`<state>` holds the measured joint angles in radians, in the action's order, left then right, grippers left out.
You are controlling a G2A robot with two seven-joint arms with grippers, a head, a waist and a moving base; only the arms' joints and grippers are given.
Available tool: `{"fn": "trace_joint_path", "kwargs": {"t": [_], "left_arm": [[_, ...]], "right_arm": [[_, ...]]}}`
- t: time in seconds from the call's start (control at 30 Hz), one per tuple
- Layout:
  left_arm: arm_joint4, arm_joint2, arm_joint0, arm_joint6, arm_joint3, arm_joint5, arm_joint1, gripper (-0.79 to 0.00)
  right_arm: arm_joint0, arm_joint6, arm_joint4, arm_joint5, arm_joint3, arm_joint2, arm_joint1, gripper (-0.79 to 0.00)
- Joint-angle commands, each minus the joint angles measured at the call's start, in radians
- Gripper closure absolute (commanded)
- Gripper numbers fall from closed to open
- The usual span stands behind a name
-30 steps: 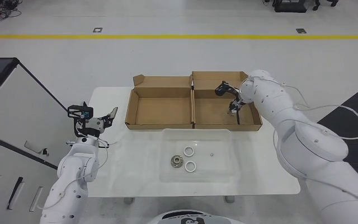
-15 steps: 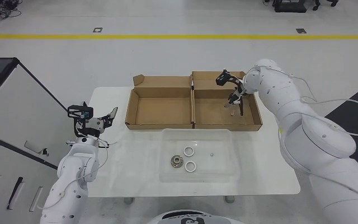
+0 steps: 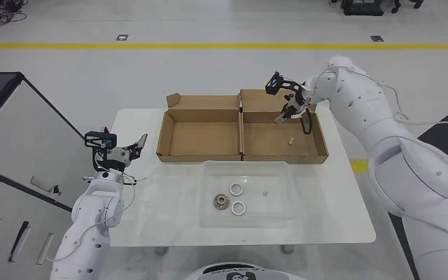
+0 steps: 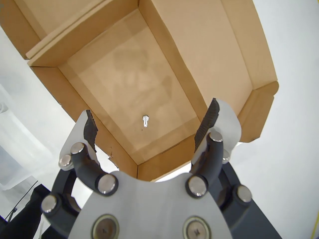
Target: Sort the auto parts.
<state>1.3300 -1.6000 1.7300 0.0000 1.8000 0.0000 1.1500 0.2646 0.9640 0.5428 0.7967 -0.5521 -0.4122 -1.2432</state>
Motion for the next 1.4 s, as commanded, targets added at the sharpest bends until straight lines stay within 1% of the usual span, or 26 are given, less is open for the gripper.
{"fn": "trace_joint_path", "kwargs": {"t": [0.0,0.17,0.33,0.43,0.57,0.7,0.87,1.03,1.2,1.37], "left_arm": [[0.000,0.000,0.000,0.000,0.000,0.000,0.000,-0.785],[0.000,0.000,0.000,0.000,0.000,0.000,0.000,-0.785],[0.000,0.000,0.000,0.000,0.000,0.000,0.000,-0.785],[0.000,0.000,0.000,0.000,0.000,0.000,0.000,-0.785],[0.000,0.000,0.000,0.000,0.000,0.000,0.000,-0.785],[0.000,0.000,0.000,0.000,0.000,0.000,0.000,-0.785],[0.000,0.000,0.000,0.000,0.000,0.000,0.000,-0.785],[0.000,0.000,0.000,0.000,0.000,0.000,0.000,-0.785],[0.000,0.000,0.000,0.000,0.000,0.000,0.000,-0.785],[0.000,0.000,0.000,0.000,0.000,0.000,0.000,-0.785]], "right_arm": [[0.014,0.032,-0.010,-0.014,-0.089,-0.022,0.028,-0.785],[0.089,0.156,-0.040,-0.100,-0.362,-0.102,0.118,-0.785],[0.210,0.281,-0.044,-0.221,-0.696,-0.215,0.226,-0.785],[0.285,0.346,-0.051,-0.286,-0.873,-0.272,0.285,-0.785],[0.353,0.407,-0.071,-0.348,-1.043,-0.318,0.348,-0.785],[0.374,0.456,-0.106,-0.396,-1.157,-0.327,0.396,-0.785],[0.344,0.497,-0.170,-0.437,-1.254,-0.285,0.436,-0.785],[0.273,0.521,-0.219,-0.461,-1.302,-0.215,0.458,-0.785],[0.205,0.546,-0.260,-0.486,-1.328,-0.142,0.463,-0.785],[0.179,0.572,-0.297,-0.513,-1.346,-0.075,0.448,-0.785]]}}
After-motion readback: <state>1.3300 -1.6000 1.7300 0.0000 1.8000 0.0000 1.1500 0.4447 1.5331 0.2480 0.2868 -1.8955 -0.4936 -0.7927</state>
